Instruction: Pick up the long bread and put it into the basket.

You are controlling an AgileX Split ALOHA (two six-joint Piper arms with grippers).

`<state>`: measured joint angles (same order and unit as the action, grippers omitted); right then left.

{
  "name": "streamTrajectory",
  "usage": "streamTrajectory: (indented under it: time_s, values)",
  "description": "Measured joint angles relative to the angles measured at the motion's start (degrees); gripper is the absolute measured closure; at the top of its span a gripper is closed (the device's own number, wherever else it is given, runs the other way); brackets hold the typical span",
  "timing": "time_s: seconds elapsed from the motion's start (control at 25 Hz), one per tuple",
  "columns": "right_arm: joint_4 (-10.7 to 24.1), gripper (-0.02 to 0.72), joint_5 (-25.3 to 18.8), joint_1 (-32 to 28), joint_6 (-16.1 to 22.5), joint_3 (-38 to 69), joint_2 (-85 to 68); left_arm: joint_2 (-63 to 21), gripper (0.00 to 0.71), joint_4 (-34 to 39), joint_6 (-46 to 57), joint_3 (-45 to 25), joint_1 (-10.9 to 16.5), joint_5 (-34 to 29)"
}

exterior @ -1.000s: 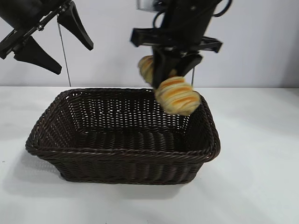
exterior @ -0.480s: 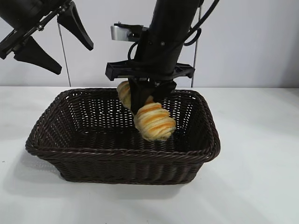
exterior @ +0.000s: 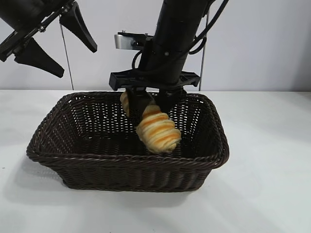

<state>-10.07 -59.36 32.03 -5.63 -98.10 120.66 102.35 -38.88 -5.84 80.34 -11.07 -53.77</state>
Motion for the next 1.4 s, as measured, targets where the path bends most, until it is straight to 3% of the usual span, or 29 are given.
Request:
streamTrajectory:
  time_s: [0.2,0.76,0.92,1.12,1.4]
  values:
    - [-0.2,0.155,-1.1,-2.2,0.0,0.0,-2.1,0.0,0.169,0.0,0.0,0.0,0.0,0.0]
    - [-6.0,0.155,-3.8,-15.1,0.0,0.0,-11.2,0.0,0.169,0.0,0.0,0.0,0.0,-0.1]
    - [-10.6,0.155,-3.8,-18.4,0.0,-0.1,-12.4,0.0,0.169,0.0,-0.1,0.0,0.0,-0.6]
    - [-13.3,0.155,-3.9,-18.9,0.0,-0.6,-13.1,0.0,0.169,0.0,-0.1,0.0,0.0,-0.9]
    - [-13.4,0.155,-3.9,-18.9,0.0,-0.6,-13.1,0.0,0.169,0.0,-0.1,0.0,0.0,-0.9]
